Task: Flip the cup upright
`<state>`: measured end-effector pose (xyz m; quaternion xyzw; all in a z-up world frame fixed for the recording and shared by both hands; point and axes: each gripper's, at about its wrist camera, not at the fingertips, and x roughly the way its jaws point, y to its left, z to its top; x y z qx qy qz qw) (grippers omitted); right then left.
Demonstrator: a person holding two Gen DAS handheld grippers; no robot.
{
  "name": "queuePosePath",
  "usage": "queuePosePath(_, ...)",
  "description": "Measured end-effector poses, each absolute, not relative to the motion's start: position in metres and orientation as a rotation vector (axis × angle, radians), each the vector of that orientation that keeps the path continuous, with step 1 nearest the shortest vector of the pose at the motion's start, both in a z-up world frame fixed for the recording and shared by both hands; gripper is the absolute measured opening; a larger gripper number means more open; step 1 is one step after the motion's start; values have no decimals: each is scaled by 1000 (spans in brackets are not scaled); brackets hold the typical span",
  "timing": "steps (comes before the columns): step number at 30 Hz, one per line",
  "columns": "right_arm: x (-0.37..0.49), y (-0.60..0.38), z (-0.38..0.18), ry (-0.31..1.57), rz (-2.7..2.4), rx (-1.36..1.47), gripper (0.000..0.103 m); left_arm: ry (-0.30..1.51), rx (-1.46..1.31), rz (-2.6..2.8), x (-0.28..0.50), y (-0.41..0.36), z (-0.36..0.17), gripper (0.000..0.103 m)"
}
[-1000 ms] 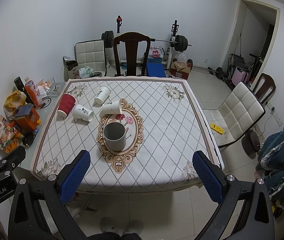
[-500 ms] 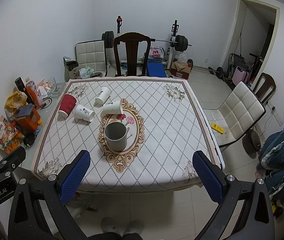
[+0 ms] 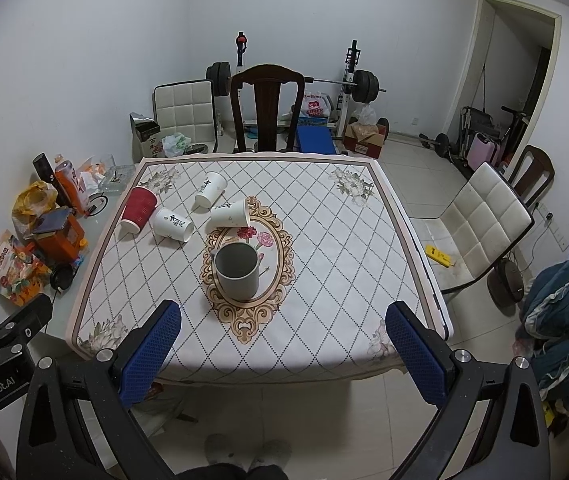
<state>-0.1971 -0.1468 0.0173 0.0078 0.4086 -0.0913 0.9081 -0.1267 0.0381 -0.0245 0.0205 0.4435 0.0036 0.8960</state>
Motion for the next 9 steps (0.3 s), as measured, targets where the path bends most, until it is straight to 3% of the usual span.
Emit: queuePosePath(9, -198, -147, 17, 846, -189, 17, 103, 919, 36, 5, -130, 42, -23, 103)
